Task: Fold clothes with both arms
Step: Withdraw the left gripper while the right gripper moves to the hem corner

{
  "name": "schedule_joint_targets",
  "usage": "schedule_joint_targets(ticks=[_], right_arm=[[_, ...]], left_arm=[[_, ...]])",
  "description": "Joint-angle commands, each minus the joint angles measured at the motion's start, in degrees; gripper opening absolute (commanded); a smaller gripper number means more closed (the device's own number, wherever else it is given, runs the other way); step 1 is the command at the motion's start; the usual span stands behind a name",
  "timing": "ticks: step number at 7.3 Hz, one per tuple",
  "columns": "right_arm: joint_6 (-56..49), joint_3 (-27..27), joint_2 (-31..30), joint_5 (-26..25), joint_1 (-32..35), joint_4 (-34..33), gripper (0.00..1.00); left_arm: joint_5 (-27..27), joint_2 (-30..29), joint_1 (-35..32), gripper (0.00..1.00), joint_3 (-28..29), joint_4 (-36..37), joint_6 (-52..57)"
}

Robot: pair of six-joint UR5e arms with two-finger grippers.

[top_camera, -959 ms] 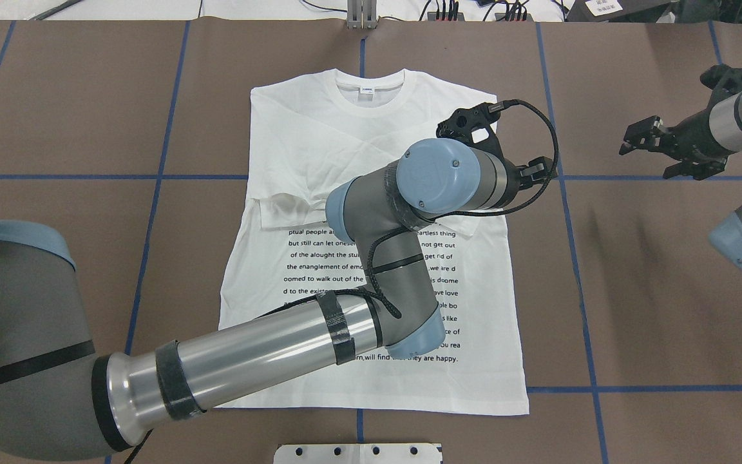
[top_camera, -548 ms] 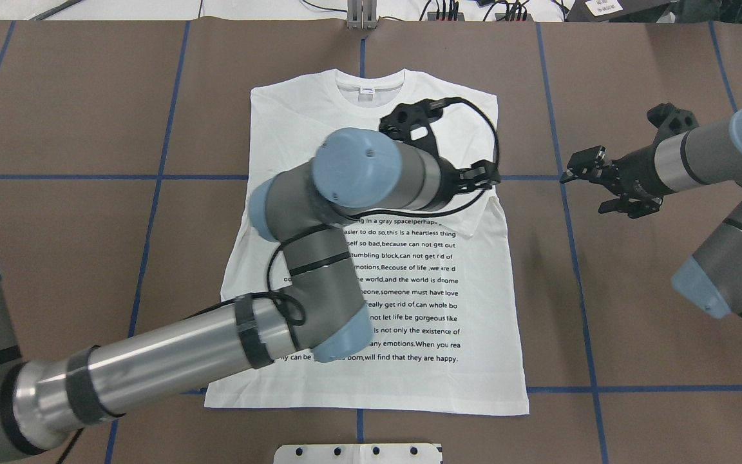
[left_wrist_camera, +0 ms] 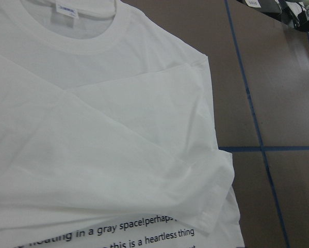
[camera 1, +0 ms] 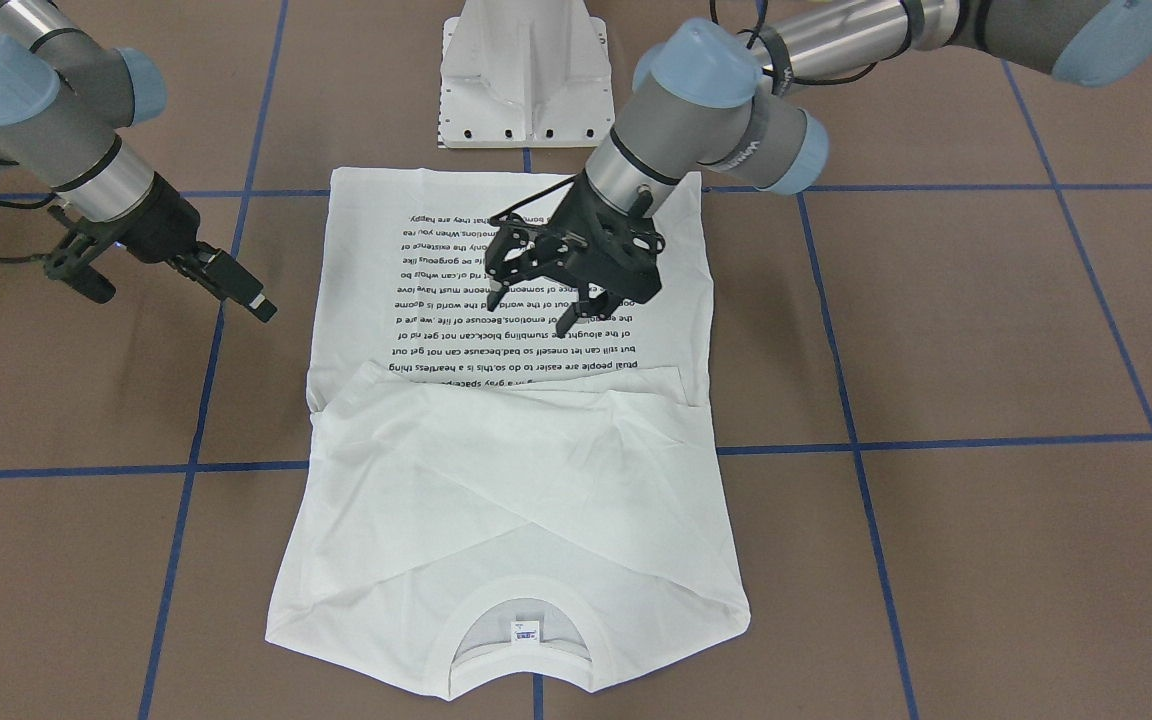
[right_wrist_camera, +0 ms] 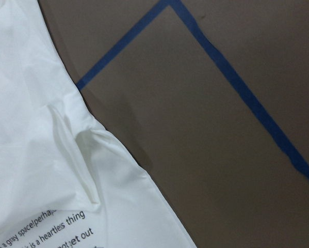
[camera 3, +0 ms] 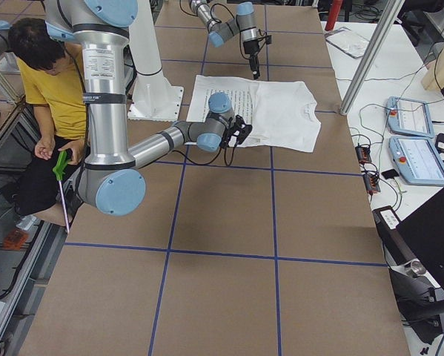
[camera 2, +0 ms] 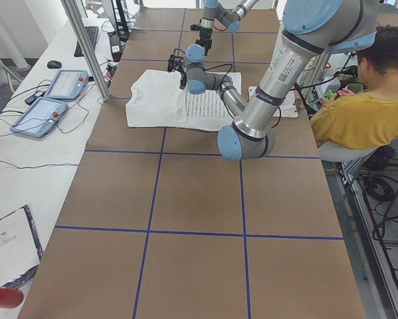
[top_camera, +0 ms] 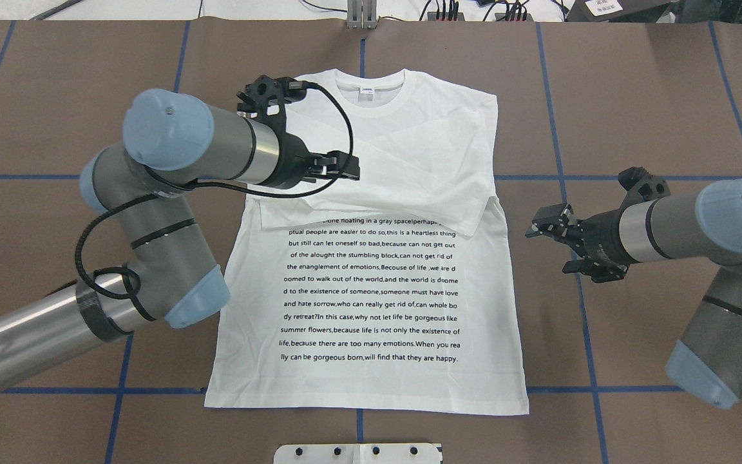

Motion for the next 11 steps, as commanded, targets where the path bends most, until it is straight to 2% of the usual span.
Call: schedule_joint_targets(ticks=[1, 2, 3, 4, 5, 7, 10, 11], right_arm=[[7.79, 9.27, -0.65, -12.28, -11.85, -13.0, 0.93], [12.36, 10.78, -0.74, -18.87, -18.26, -15.13, 0.94], [16.24, 13.06, -0.31, -25.98, -24.33, -21.51, 0.93], [18.89, 15.87, 0.04, -28.75, -28.13, -28.1, 0.93], [23.18, 15.37, -0.21, -32.17, -32.0, -28.95, 0.92], [27.25, 13.45, -0.48, -33.61, -35.98, -28.95, 0.91], [27.26, 11.34, -0.48, -33.35, -36.17, -28.96, 0.86], [27.35, 11.5, -0.57, -33.26, -36.08, -28.95, 0.8]], left_arm=[[-4.19, 7.62, -4.78, 0.87, -4.04, -0.16, 5.2], [-4.64, 9.83, -5.75, 0.87, -5.11, -0.07, 5.2], [-5.86, 10.81, -6.63, 0.87, -4.86, 0.1, 5.29], [-5.87, 11.26, -6.73, 0.86, -4.34, 0.11, 5.63], [-5.78, 11.78, -6.73, 0.87, -4.42, -0.33, 5.46], [-5.52, 11.88, -6.64, 0.87, -4.51, -0.42, 4.94], [-5.35, 11.88, -6.55, 0.87, -4.42, -0.51, 4.67], [-5.34, 11.88, -6.47, 0.87, -4.42, -0.51, 4.67]])
